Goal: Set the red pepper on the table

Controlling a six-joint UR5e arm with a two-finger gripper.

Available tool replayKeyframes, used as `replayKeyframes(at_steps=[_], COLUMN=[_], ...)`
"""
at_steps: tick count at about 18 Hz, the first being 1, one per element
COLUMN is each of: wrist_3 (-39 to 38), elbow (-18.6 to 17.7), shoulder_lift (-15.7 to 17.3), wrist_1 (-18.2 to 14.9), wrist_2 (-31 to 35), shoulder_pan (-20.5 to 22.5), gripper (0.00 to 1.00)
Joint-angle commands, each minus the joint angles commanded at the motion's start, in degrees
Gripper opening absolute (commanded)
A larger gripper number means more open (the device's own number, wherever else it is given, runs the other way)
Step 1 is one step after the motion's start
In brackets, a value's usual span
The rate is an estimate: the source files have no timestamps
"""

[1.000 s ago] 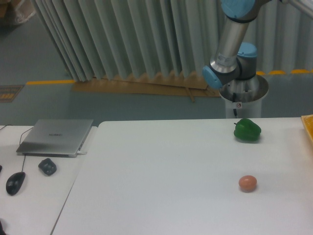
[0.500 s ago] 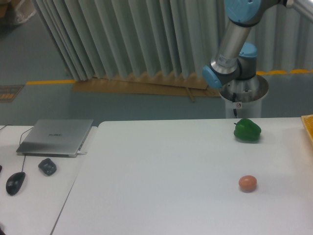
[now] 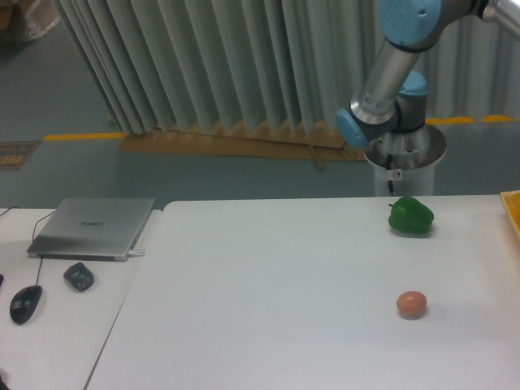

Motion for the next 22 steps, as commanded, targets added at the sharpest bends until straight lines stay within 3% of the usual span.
replayKeyframes(at_steps=[2, 10, 22], wrist_3=[0.18, 2.9, 8.26], elbow=[0.79, 0.0, -4.48], shoulder_lift=[-2.46, -1.15, -0.01], wrist_1=[2.1, 1.67, 2.02], wrist_2=[0.17, 0.44, 2.37], shoulder_pan=[0.17, 0.79, 2.11], gripper=[1.0, 1.0, 1.0])
